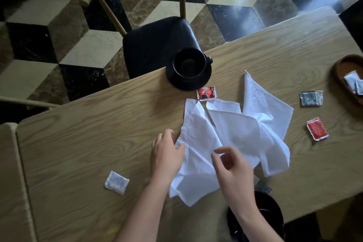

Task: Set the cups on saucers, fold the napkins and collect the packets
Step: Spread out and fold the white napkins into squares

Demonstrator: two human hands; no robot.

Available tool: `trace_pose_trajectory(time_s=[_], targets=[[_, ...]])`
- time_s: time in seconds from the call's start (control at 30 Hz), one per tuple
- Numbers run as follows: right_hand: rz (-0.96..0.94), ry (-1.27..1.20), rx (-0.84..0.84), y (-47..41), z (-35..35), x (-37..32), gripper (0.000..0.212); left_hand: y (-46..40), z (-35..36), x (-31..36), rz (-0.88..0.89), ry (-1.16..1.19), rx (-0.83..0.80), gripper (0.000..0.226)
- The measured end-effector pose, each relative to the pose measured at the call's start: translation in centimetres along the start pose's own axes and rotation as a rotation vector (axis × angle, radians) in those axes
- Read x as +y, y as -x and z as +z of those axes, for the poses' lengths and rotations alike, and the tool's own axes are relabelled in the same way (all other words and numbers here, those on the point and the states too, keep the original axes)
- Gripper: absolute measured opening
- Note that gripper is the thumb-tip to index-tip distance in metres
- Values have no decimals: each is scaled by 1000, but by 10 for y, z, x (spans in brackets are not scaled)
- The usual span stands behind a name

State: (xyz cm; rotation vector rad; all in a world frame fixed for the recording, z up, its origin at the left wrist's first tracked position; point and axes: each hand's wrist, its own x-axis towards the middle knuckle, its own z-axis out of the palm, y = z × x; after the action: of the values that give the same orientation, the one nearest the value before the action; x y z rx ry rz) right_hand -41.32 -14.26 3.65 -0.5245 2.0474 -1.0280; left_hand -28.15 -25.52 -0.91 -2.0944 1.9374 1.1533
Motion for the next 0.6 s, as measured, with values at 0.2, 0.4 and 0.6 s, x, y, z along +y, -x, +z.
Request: trace_pose_trajectory(time_s=[0.2,0.4,0.6], targets=[[564,-559,90,54,16,31,10,1,12,-6,-117,9,-137,34],[873,-552,-262,67,33,40,24,5,1,-6,-100,127,-232,35],[-107,285,-359,87,32,11,69,46,-36,21,-163,805,-402,15]])
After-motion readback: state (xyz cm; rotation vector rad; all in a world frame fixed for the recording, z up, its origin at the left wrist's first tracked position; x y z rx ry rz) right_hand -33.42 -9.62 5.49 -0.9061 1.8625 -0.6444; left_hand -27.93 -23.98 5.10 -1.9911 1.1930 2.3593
